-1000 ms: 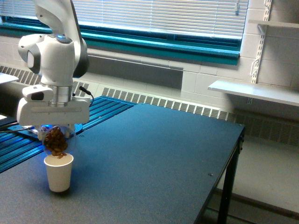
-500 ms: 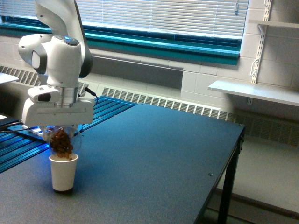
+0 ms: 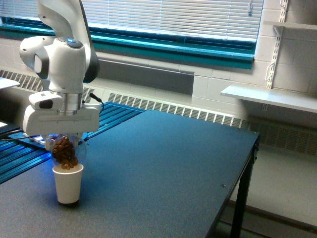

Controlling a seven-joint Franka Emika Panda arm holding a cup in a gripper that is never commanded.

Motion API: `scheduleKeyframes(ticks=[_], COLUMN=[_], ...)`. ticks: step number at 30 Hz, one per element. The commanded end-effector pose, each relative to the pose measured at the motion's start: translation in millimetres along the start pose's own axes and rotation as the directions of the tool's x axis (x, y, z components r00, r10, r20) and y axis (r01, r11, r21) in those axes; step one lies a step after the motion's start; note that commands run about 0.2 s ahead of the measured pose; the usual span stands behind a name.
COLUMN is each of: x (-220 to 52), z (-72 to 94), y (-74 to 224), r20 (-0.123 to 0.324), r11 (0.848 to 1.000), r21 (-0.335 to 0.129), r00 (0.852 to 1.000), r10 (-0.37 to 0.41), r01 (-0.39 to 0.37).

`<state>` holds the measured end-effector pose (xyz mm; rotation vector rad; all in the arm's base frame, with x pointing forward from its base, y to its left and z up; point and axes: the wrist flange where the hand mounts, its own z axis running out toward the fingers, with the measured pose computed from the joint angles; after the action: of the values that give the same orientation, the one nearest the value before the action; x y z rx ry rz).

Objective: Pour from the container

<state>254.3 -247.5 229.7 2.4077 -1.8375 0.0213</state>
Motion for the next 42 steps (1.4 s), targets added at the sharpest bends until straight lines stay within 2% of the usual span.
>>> scheduleKeyframes(ticks=[1, 26, 42], x=[-0.6, 13.3, 10.3], z=[3.8, -6.2, -7.9], y=[3.7, 1.6, -7.6], r20=[0.012, 0.007, 0.016], r11=[1.0, 1.0, 0.999], r21=[-0.014, -0.014, -0.024], r00=[1.0, 1.0, 0.999], r10=[-0.017, -0.015, -0.049], r01=[0.017, 0.015, 0.049])
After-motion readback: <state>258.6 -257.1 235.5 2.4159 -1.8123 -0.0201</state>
